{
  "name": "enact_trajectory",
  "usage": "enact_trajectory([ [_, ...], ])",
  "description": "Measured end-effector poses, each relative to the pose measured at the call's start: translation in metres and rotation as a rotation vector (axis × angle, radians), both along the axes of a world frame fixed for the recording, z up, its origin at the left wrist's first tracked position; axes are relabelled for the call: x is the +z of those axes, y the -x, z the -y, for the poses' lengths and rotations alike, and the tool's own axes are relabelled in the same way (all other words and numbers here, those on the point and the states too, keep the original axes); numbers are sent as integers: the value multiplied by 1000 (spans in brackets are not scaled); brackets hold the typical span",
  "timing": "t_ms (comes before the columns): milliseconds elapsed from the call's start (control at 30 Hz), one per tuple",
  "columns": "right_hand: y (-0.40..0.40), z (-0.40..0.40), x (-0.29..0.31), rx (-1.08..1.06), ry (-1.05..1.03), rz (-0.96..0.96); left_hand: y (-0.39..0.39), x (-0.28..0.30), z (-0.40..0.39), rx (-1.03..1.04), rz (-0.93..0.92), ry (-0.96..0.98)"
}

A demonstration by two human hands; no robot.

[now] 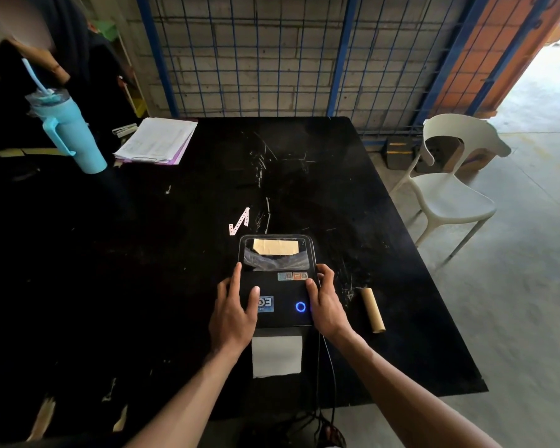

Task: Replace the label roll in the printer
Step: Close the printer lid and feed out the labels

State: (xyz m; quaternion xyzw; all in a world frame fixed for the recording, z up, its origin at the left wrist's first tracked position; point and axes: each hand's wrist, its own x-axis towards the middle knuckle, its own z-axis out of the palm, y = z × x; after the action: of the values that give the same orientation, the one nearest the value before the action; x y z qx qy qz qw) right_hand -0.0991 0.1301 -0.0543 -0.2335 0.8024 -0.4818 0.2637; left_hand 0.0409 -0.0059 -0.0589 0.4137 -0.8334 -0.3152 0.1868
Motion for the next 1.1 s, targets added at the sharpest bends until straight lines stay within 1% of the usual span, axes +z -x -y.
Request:
enact_trajectory([
  [300,3,-3,-7,-3,86,129,2,0,-1,6,-79,-126],
  [533,4,-2,-11,-13,131,125,4,1,0,17,-100,-154],
  [1100,2,-2,-13,-23,161,129,3,-5,1,27,-131,-170],
])
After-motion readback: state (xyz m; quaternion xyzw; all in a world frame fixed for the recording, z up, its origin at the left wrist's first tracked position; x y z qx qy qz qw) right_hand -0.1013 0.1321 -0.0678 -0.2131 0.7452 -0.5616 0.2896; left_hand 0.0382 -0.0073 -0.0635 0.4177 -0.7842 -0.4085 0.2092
